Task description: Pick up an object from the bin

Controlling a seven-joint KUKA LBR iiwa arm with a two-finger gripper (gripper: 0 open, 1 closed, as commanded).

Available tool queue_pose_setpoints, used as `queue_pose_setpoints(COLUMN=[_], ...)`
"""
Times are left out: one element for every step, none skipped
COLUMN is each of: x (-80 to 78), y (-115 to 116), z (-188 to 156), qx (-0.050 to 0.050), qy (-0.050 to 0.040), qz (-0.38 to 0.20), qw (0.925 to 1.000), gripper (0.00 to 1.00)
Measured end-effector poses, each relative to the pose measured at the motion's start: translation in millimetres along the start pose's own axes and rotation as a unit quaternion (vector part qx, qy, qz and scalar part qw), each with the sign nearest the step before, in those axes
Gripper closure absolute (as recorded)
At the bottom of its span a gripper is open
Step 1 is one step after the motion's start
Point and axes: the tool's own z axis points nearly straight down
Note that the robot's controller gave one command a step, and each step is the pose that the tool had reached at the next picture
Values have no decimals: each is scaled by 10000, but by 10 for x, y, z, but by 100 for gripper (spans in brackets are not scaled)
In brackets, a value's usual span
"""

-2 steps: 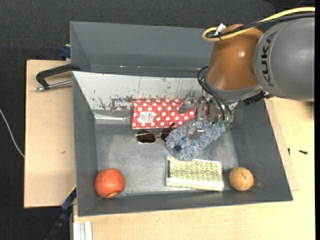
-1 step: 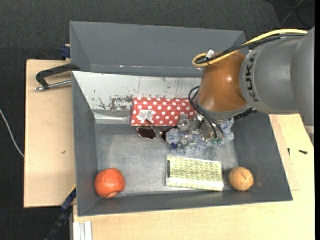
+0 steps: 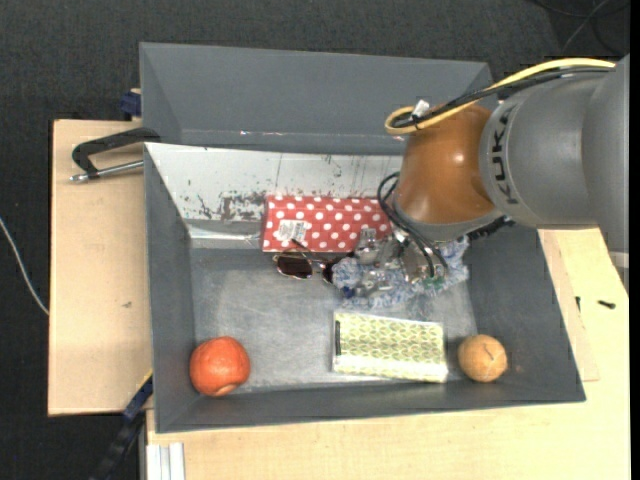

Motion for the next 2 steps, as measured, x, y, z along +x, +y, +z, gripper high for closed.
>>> queue_pose_setpoints(x=[0,0], y=[0,0], z=[0,0], qx=[0,-1], qy=[0,0], qz=[0,0], qw=[10000,10000], gripper=[100,100])
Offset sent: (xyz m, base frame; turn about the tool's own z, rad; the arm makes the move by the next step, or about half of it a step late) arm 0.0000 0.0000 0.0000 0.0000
